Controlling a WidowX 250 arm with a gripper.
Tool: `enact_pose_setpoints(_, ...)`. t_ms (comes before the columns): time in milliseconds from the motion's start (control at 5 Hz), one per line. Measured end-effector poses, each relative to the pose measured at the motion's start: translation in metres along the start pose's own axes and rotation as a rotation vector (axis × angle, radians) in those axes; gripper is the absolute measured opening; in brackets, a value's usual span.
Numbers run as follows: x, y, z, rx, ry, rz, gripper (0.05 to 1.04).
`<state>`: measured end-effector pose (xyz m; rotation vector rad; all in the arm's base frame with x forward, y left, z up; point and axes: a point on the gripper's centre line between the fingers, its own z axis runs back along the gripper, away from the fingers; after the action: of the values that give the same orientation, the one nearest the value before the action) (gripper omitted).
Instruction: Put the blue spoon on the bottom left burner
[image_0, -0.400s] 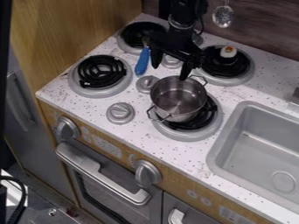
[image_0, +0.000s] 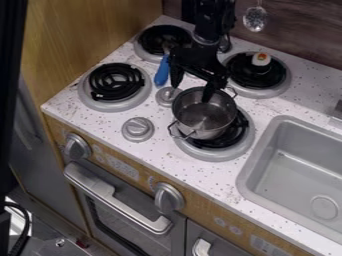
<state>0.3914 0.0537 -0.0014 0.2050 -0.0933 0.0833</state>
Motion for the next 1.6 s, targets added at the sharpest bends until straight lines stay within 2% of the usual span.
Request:
enact_pose_setpoints(200,0.01,0.017,0.013,0.008,-0.032,0.05,0.995)
enact_pose_setpoints(400,0.036,0.045,0.04,0.008,-0.113,0.126,0.996)
enact_pose_setpoints(600,0.059,0.055,0.03,-0.019,-0.136,0.174,0.995)
enact_pose_setpoints(1000,0.067,0.063,-0.04,-0.056,-0.041,0.252,0.996)
enact_pose_setpoints(1200,0.067,0.067,-0.059,-0.061,0.007,0.273,0.997)
enact_pose_setpoints(1400,0.063,0.082,-0.072,-0.06,0.034,0.306,0.996)
enact_pose_setpoints(1600,0.065,0.083,-0.075,-0.068,0.046,0.309,0.948)
